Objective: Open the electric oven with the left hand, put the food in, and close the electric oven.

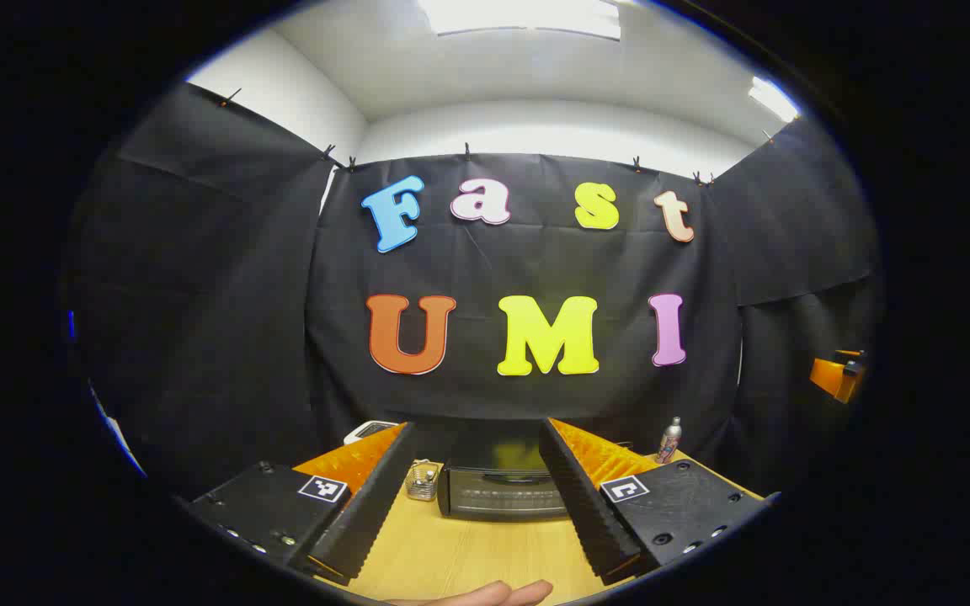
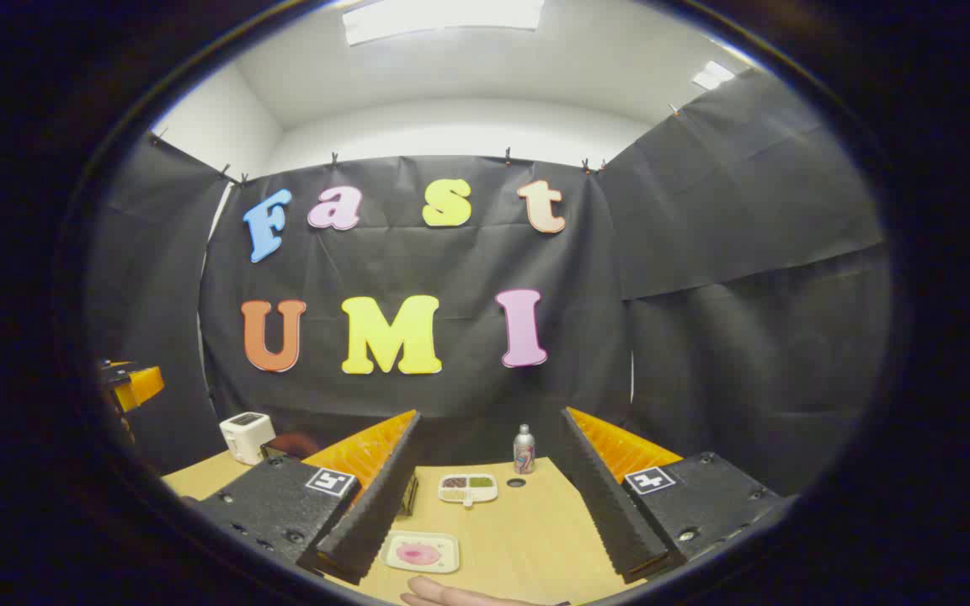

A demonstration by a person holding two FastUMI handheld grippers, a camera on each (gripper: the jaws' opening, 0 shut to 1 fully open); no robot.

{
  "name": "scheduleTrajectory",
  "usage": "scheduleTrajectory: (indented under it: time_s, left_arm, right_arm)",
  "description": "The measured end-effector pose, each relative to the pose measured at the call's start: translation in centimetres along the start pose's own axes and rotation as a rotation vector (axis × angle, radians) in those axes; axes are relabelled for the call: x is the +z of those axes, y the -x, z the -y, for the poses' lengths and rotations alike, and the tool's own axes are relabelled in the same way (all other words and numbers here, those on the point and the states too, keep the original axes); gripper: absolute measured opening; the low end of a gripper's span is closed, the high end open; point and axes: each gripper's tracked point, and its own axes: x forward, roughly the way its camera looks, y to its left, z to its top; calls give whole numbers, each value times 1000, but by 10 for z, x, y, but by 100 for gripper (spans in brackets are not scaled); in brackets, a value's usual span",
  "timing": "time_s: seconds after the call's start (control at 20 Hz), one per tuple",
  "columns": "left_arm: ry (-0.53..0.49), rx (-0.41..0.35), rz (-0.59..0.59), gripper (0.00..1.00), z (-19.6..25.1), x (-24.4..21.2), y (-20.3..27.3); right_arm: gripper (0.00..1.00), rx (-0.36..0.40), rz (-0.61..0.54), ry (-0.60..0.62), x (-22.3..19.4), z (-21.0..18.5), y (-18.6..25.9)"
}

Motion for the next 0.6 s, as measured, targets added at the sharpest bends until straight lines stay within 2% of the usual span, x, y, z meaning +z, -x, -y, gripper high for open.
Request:
scheduleTrajectory:
  time_s: [0.35,0.6]
  left_arm:
    - [-33,-19,-23,94,8,-12,2]
    - [-23,-32,-10,94,14,-10,5]
  right_arm:
    - [97,34,-9,12,-1,-3,6]
    - [97,17,7,25,1,5,7]
